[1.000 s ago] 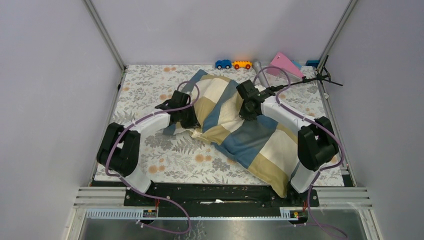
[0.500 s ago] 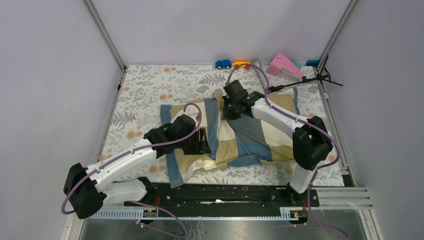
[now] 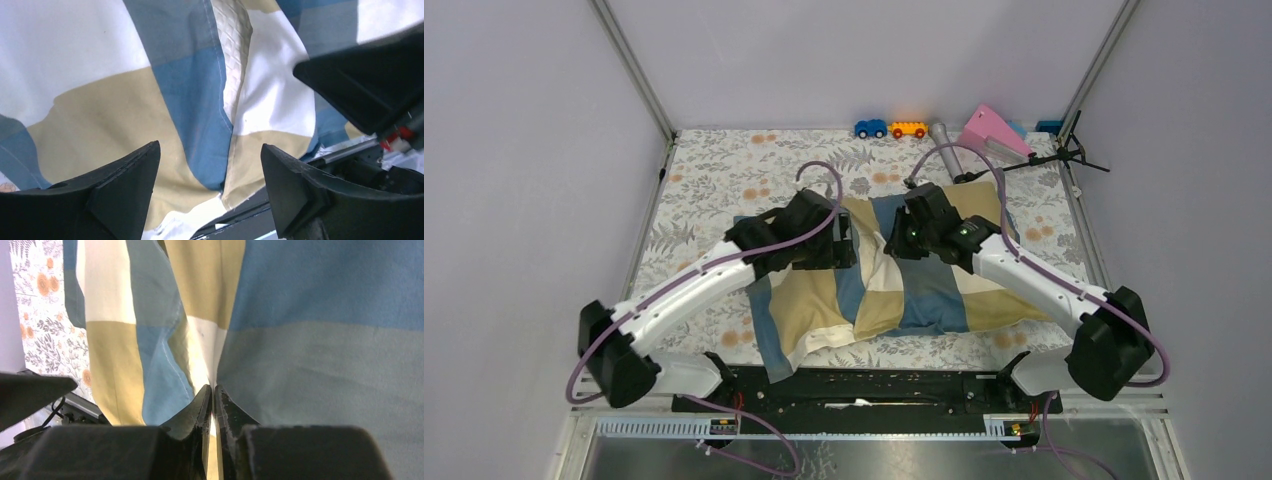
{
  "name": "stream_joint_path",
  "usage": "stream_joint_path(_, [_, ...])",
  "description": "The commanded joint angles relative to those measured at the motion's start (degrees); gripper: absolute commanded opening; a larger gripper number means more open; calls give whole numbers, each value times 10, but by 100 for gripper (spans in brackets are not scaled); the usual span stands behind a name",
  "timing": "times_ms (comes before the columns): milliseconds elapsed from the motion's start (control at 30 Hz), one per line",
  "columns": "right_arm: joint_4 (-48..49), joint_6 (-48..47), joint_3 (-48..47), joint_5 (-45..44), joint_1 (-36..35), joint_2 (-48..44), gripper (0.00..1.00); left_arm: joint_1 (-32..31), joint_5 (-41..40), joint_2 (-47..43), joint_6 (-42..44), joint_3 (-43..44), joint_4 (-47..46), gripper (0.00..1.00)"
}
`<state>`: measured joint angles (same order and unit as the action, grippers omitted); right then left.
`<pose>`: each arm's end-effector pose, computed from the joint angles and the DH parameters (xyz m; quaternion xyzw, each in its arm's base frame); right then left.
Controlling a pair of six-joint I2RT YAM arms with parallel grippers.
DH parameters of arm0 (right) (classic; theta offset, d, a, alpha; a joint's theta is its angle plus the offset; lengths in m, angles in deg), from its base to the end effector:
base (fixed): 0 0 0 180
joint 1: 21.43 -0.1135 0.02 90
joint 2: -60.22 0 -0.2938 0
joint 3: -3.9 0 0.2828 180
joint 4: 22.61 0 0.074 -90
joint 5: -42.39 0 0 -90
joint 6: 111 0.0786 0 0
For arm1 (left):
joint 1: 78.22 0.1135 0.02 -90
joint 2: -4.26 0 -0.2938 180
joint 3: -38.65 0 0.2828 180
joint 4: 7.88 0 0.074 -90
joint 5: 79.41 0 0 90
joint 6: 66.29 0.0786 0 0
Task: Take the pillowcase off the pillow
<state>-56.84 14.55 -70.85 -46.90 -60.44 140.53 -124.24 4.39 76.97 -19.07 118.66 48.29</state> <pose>0.2863 0.2332 0.2781 -0.0300 0.9050 0.2614 0.3342 0.2236 -0.2195 0.3154 0.0074 0.9351 -0.2092 0.2860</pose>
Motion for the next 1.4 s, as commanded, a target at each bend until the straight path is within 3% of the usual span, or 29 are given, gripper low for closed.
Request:
stream_joint_path(0, [3, 30, 33, -9, -1, -38, 13, 1, -8, 67, 28, 50, -16, 80])
stream_joint_path(200, [2, 38, 46, -9, 0, -66, 14, 2, -26, 161, 43, 96, -19, 79])
stream_joint_path(333, [2, 37, 53, -11, -1, -72, 14, 7, -53, 183, 47, 82, -39, 70])
stream_joint_path(433, [2, 37, 62, -12, 0, -74, 14, 19, -52, 187, 43, 55, -52, 56])
stream_joint_path(500, [3, 36, 68, -19, -1, -77, 14, 31, -46, 182, 33, 33, -55, 40])
stream_joint_path(567, [2, 27, 66, -32, -1, -79, 14, 45, -49, 159, 19, 9, -56, 17])
stream_joint_path(633, [3, 15, 61, -44, -1, -80, 14, 61, -59, 112, 5, -26, -60, 2])
stream_joint_path(767, [-10, -30, 27, -20, -1, -66, 16, 101, -56, -7, -14, -90, -71, 0])
stream_joint_path(867, [-60, -88, -50, 50, -4, -28, 31, 125, -25, -77, -32, -135, -71, 0])
stream_joint_path(1033, [-130, -134, -173, 19, -55, 28, 44, 137, 19, -152, -48, -201, -85, 0])
stream_joint_path(1167, [-124, -100, -204, 13, -89, 57, 59, 138, 34, -180, -55, -227, -96, 0])
stream_joint_path(1367, [-151, -6, -221, -26, -95, 81, 99, 139, 29, -193, -58, -236, -90, 0])
